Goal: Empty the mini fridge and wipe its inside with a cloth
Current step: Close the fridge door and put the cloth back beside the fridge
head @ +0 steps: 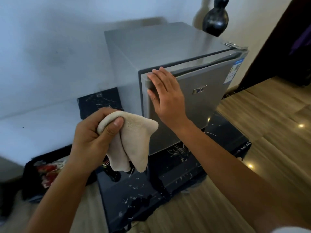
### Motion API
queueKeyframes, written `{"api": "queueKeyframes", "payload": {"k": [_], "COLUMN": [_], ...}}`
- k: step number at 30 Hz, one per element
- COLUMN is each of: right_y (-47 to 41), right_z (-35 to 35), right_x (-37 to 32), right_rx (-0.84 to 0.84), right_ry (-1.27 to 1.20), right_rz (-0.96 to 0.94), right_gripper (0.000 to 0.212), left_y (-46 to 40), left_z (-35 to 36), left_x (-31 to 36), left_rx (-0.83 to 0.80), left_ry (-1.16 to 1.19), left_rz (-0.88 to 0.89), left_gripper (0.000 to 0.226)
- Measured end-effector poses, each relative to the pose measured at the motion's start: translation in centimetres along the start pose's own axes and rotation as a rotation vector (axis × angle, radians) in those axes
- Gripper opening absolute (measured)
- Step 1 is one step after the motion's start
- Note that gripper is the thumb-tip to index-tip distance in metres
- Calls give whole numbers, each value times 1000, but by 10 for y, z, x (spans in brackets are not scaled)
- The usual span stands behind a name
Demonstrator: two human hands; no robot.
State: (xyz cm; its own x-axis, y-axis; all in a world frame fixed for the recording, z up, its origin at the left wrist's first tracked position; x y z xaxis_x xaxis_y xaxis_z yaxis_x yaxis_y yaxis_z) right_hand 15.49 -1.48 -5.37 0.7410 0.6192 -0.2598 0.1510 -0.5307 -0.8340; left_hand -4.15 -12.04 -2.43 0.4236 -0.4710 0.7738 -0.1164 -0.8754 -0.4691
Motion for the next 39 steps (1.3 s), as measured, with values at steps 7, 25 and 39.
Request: {"api": "queueKeyframes", "payload": {"k": [7, 25, 39], "right_y": [-10, 148, 202], "right_z": [-4, -254, -316], "right_x": [-2, 44, 201], "right_rx": [-114, -334, -140], "right_ry": [-89, -684, -619], "right_rz": [77, 611, 837], "right_gripper": [46, 23, 3], "left_y": [7, 33, 8], "left_z": [8, 189, 378], "left_x": [2, 114, 77], "left_rx": [-51, -189, -496], "left_ry": [-22, 5, 184], "left_rz": [-16, 90, -154], "left_gripper": [11, 11, 30]}}
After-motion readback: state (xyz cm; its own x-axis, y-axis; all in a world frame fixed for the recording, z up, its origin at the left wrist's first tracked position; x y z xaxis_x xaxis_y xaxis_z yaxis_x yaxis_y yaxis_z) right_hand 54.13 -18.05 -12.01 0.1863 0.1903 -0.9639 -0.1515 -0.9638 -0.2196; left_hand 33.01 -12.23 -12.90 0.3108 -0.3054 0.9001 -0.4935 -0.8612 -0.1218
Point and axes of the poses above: each hand's wrist, its own y-axis away from the middle knuckle, its own z-axis out of the palm, x = y × z, the point moved 5 cm from there along -y, towards the middle knuckle, and after that the axes turned 12 degrees about -y, right-handed, at the moved point
